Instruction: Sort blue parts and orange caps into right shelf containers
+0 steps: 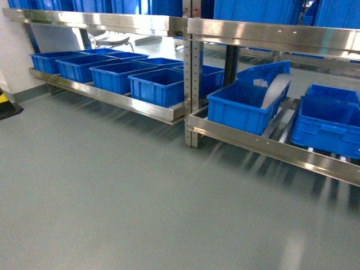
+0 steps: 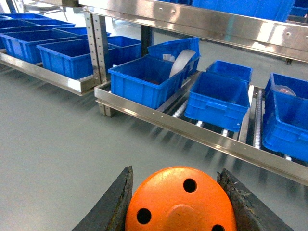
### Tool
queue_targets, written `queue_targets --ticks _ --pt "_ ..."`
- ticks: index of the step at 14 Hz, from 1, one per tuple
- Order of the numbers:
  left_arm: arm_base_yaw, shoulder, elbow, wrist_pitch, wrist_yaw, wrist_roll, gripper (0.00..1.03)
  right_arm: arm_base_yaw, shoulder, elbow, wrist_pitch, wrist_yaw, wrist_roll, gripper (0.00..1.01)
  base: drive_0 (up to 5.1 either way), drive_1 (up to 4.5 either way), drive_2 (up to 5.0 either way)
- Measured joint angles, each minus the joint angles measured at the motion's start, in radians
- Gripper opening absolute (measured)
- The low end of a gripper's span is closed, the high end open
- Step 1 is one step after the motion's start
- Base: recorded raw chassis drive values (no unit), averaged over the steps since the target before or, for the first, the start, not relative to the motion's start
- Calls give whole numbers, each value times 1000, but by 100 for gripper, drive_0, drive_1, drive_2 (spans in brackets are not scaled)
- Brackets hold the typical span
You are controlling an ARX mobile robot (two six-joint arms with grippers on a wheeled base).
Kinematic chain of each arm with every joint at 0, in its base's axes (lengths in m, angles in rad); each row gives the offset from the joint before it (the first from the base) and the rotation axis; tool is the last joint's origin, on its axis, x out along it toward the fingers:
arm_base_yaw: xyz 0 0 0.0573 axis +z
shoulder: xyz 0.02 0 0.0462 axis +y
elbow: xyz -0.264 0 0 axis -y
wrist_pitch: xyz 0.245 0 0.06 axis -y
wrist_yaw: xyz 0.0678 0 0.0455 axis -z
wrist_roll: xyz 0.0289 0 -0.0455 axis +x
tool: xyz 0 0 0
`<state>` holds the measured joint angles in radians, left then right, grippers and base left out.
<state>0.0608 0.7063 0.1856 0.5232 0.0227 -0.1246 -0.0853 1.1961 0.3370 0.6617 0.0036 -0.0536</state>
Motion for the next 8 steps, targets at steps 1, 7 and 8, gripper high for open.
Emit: queue_targets --ticks 1,7,8 --pt "0 0 0 0 0 0 44 0 0 0 0 0 0 44 -153 -153 -153" --pt "0 0 0 0 2 0 44 0 0 0 0 0 0 44 -163 -163 -163" --pt "0 0 0 0 2 0 44 0 0 0 0 0 0 44 -151 -151 -151"
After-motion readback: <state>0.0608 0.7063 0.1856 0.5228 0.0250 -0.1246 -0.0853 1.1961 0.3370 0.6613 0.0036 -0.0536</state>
